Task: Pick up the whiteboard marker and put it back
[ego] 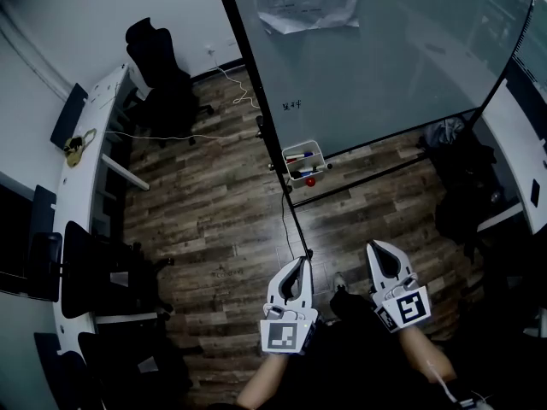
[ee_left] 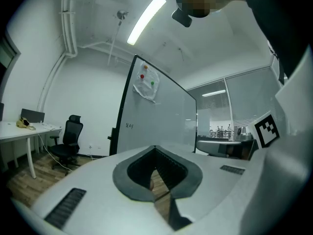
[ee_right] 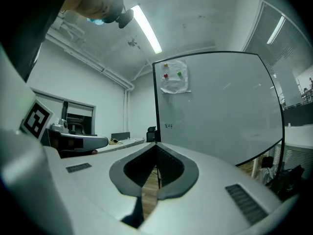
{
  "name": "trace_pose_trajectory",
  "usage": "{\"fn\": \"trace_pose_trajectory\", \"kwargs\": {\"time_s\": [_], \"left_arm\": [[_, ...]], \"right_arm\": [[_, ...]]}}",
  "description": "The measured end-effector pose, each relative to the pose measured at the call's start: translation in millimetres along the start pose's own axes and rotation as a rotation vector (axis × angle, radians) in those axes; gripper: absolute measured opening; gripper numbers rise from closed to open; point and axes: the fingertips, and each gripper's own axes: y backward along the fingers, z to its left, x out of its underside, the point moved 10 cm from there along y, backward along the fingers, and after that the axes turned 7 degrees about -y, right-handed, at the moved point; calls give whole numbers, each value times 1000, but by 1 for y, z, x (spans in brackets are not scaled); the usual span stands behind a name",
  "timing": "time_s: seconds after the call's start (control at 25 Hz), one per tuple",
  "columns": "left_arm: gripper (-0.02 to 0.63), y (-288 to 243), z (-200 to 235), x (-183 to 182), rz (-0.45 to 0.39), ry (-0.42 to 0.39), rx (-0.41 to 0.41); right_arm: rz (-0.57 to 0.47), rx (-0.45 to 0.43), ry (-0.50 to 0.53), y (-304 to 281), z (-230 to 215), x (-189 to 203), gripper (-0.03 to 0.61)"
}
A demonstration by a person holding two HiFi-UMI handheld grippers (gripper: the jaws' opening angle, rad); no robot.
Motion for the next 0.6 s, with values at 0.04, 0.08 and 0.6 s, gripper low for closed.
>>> {"fn": "trace_pose_trajectory", "kwargs": {"time_s": [0.04, 0.08, 0.6], "left_arm": [[2, -7, 0, -1, 0, -1, -3], [2, -13, 0, -2, 1, -4, -7], [2, -80, -3, -5, 31, -26, -68]], "right_arm": [[0, -4, -2, -4, -5, -1, 8], [-1, -8, -4, -9, -11, -1, 8], [-19, -70, -38, -63, -61, -9, 8]]}}
